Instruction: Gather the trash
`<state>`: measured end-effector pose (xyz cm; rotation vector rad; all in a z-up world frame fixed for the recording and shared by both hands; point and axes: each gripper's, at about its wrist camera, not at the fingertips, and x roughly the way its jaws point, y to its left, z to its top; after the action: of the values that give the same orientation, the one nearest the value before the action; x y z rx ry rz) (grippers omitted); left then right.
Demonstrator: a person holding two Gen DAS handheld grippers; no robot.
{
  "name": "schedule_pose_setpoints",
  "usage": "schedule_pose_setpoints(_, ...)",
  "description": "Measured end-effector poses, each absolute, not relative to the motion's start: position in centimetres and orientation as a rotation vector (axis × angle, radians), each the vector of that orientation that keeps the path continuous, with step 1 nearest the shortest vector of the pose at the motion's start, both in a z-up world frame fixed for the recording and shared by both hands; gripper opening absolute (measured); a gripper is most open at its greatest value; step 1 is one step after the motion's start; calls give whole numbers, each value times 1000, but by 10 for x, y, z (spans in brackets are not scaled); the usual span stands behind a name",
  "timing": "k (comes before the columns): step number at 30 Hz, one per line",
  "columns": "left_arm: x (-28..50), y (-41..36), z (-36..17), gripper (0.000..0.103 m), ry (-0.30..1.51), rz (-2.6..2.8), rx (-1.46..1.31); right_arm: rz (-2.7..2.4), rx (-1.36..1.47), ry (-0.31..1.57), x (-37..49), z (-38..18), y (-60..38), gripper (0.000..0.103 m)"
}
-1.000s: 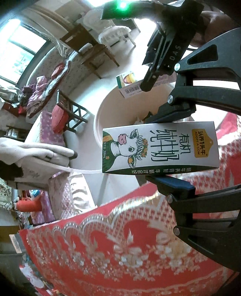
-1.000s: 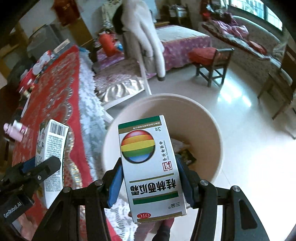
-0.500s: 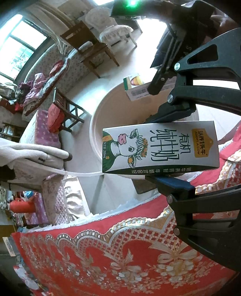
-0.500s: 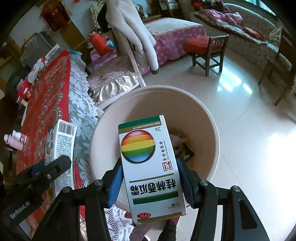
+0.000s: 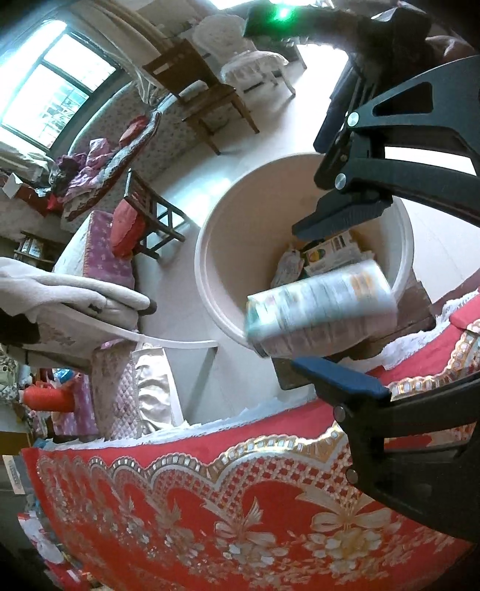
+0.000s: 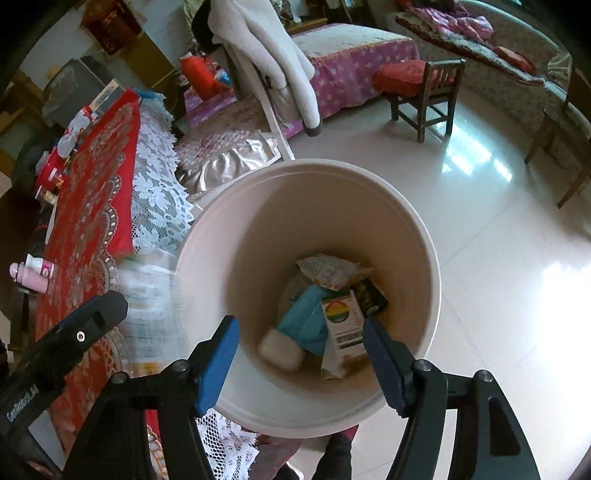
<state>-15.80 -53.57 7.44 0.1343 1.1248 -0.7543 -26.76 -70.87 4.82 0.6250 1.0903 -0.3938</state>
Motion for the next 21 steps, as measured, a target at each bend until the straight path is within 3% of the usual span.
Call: schedule_pose_setpoints(21, -207, -432, 168, 65, 826, -775, 161, -575, 382, 777, -320, 162, -605, 68)
